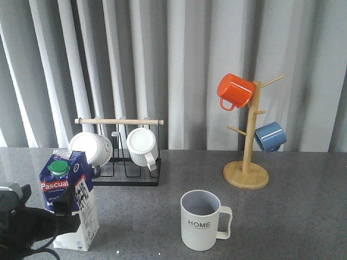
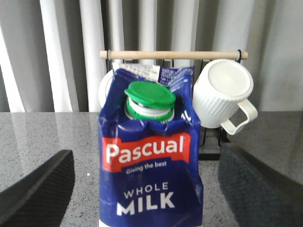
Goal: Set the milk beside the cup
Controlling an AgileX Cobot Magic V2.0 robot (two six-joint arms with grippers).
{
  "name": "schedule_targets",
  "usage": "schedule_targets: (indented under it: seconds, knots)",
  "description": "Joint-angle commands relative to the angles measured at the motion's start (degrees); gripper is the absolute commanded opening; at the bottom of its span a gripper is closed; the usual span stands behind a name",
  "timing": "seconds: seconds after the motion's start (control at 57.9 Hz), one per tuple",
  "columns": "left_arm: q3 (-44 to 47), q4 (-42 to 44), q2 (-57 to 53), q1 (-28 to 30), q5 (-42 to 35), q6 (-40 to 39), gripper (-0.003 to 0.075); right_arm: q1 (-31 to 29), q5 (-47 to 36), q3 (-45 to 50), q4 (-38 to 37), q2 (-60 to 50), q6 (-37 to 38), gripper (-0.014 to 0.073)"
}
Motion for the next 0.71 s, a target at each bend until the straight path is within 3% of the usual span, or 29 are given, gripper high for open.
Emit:
schedule_targets:
  seconds: [0.0, 0.328, 0.691]
  knots:
    - [-1.98, 3.02, -0.06, -0.26, -4.93, -0.41, 0.0587, -0.43, -2.88, -1.57, 0.13, -0.12, -0.49, -0.0004]
    - [-2.14, 3.5, 1.32, 0.17, -8.62, -2.05, 0.0587, -0.43, -2.88, -1.57, 0.13, -0.12, -0.49, -0.0004]
    - [-6.1, 4.05, 1.33, 1.94, -3.47, -1.5, 0.0587, -0.43, -2.88, -1.57, 0.13, -0.12, -0.49, -0.0004]
